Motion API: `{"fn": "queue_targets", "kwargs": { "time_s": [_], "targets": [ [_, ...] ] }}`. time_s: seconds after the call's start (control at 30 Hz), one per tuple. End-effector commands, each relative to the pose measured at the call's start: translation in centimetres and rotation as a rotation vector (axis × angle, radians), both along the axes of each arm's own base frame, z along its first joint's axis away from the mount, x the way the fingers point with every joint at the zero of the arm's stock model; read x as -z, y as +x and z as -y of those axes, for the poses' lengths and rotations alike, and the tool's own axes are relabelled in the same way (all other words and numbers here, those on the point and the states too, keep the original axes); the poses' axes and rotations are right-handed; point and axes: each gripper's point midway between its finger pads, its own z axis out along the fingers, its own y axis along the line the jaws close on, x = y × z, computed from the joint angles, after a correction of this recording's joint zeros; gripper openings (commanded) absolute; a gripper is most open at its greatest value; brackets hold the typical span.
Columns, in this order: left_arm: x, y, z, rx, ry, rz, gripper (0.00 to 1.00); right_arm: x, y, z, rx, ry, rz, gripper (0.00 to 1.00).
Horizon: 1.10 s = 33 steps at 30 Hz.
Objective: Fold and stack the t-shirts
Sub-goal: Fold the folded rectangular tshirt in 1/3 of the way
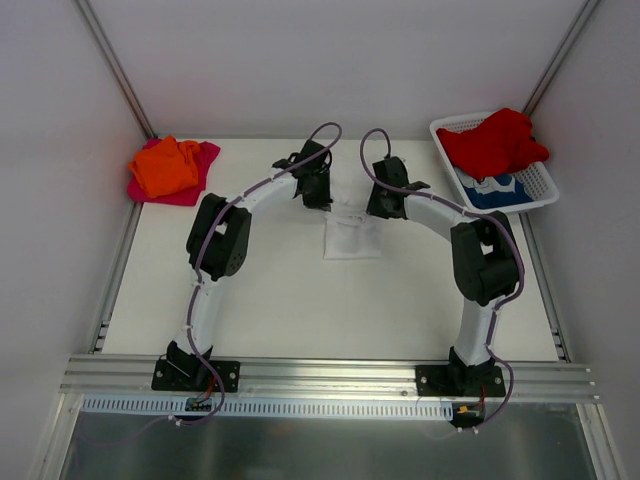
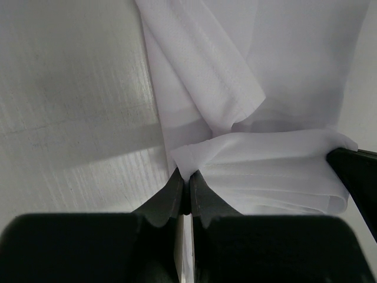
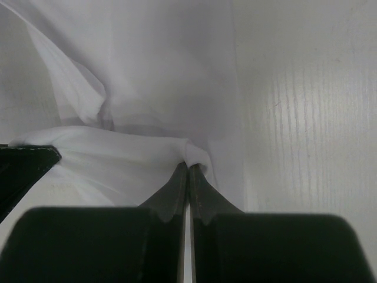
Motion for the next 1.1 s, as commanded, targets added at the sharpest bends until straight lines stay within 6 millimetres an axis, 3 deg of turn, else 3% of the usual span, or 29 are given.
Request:
{"fn": "queue_targets", "kwargs": {
  "time_s": [0.0, 0.5, 0.67, 0.7, 0.73, 0.77, 0.8, 0.83, 0.93, 1.07],
  "targets": [
    [-1.2, 1.2, -0.5, -0.002, -0.003, 0.028, 0.00, -1.4, 1.4, 1.2, 0.023, -0.021, 0.045, 0.00],
    [-3.3, 2.2, 0.1, 0.006, -0.024, 0.079, 0.00, -3.1, 2.2, 3.1, 0.062, -0.029, 0.087, 0.00],
    [-2.4, 3.1, 0.5, 0.016, -0.033, 0.072, 0.03, -2.3, 3.2, 3.4, 0.068, -0.027, 0.068, 0.00],
    [-2.2, 3.1, 0.3, 0.013, -0.031, 0.066, 0.23, -2.1, 3.2, 3.5, 0.068, -0.028, 0.058, 0.03],
    [-2.2, 3.2, 0.2, 0.009, -0.029, 0.067, 0.36, -2.0, 3.3, 3.4, 0.067, -0.027, 0.056, 0.17],
    [-2.0, 3.2, 0.0, 0.008, -0.020, 0.069, 0.49, -1.9, 3.3, 3.4, 0.067, -0.029, 0.051, 0.24],
    [-1.9, 3.2, -0.2, 0.007, -0.013, 0.067, 0.72, -1.9, 3.3, 3.4, 0.065, -0.029, 0.051, 0.37],
    [-2.2, 3.2, -0.3, 0.005, -0.011, 0.076, 0.80, -1.8, 3.2, 3.5, 0.069, -0.032, 0.049, 0.41],
    [-2.7, 3.1, -0.9, -0.002, 0.004, 0.088, 0.97, -2.1, 2.9, 3.7, 0.069, -0.035, 0.053, 0.48],
    [-3.3, 2.1, -1.6, -0.007, 0.016, 0.087, 0.99, -3.2, 2.5, 4.0, 0.070, -0.035, 0.074, 0.48]
  ]
}}
